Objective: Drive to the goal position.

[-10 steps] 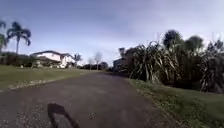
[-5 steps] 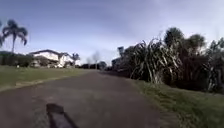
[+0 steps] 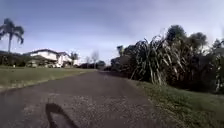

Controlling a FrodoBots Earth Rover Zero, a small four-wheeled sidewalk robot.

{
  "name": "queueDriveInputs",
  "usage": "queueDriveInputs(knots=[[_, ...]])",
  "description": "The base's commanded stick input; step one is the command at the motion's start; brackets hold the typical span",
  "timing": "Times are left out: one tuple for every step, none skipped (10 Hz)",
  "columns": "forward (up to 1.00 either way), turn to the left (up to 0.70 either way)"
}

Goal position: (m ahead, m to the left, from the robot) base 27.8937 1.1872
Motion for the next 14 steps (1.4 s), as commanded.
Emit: queueDriveInputs(knots=[[1.00,0.00],[1.00,0.04],[1.00,0.15],[1.00,0.26],[1.00,0.27],[1.00,0.27],[1.00,0.27],[1.00,0.27],[1.00,0.25],[1.00,0.04],[1.00,0.00],[1.00,0.00],[1.00,0.00],[1.00,0.00]])
